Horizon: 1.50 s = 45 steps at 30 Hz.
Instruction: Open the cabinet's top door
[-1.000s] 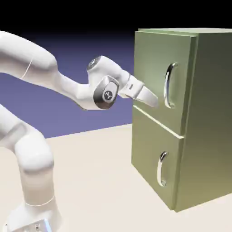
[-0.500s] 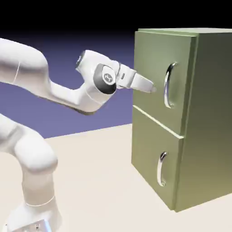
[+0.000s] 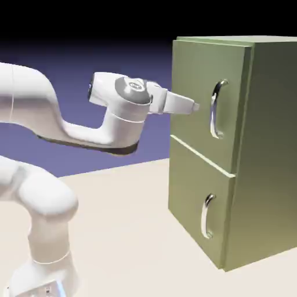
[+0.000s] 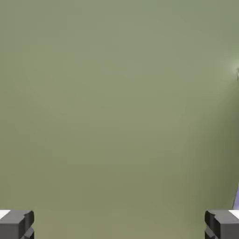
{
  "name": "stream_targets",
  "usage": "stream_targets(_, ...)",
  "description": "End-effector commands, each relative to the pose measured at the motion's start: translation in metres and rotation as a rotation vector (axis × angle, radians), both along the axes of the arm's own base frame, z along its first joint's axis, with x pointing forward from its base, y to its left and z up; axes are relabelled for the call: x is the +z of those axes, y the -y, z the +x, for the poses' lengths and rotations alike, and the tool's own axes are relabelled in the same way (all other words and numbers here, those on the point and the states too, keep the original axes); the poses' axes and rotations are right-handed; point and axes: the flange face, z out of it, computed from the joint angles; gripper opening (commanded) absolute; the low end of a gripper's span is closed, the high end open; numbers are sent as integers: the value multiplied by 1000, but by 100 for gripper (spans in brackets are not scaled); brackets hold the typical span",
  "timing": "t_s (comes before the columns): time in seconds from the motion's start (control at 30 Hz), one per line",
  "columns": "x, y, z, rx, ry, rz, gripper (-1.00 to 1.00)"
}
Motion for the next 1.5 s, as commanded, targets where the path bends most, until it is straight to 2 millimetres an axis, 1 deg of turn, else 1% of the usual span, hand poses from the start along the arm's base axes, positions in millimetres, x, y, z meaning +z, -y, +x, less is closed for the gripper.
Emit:
stream_targets(0.0, -1, 3, -1, 1, 12, 3, 0)
stream_targets(0.3, -11, 36, -7, 10, 118, 36, 0)
stream_targets(0.6, -30, 75, -5, 27, 210, 77, 0)
stream_targets(0.63, -30, 77, 2, 28, 213, 80, 0)
stream_targets(0.77, -31, 74, 43, 28, 213, 80, 0)
stream_targets(0.8, -31, 74, 46, 28, 213, 79, 0)
stream_targets(0.83, -31, 74, 46, 28, 213, 79, -100)
stream_targets(0.87, -31, 74, 46, 28, 213, 79, -100)
stream_targets(1.13, -31, 49, -4, -131, 219, 62, -100)
stream_targets(1.33, -31, 24, -41, -259, 223, 48, -100)
stream_targets(1.47, -31, 6, -62, -338, 225, 39, -100)
